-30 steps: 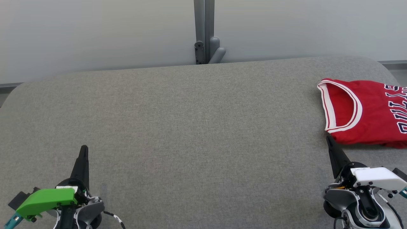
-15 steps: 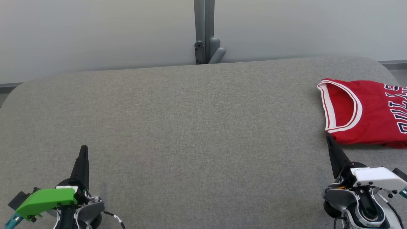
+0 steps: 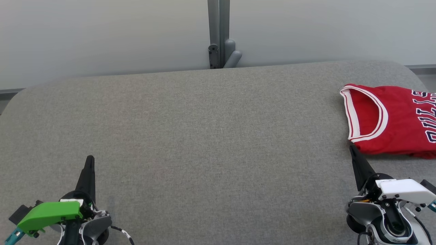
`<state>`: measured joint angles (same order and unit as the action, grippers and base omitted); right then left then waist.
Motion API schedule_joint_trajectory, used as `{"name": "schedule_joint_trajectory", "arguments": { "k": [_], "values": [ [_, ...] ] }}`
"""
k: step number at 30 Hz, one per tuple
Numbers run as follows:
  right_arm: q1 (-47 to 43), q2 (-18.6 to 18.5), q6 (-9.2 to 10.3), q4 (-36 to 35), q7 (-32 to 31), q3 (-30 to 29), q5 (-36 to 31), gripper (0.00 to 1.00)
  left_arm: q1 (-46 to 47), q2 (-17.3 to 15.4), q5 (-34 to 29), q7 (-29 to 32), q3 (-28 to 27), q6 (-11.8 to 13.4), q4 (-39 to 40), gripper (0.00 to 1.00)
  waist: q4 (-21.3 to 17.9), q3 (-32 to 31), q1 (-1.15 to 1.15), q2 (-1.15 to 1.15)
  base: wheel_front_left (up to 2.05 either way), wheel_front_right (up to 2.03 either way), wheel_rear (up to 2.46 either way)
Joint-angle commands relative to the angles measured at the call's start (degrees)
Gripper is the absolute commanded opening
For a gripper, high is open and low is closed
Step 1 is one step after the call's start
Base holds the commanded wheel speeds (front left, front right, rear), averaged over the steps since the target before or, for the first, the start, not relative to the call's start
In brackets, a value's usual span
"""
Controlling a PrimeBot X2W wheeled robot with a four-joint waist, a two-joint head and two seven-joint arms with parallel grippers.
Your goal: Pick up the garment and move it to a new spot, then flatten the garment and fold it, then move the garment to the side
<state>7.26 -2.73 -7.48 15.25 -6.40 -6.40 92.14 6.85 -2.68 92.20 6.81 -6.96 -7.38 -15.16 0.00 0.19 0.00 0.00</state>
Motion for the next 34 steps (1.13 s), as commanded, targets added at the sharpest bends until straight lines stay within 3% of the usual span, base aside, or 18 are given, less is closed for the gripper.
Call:
{"name": "schedule_joint_trajectory", "arguments": {
  "k": [1,34],
  "values": [
    [0.27,-0.28,-0.02,-0.21,-0.12,0.10,0.33,0.00,0.90,-0.38,0.11,0.12,0.00,-0.24,0.14,0.00,0.00,0.00,0.00,0.00,0.00,0.00,0.00],
    [0.27,-0.28,-0.02,-0.20,-0.11,0.10,0.34,0.00,0.90,-0.38,0.11,0.12,0.01,-0.24,0.15,0.00,0.00,0.00,0.00,0.00,0.00,0.00,0.00]
  ]
}}
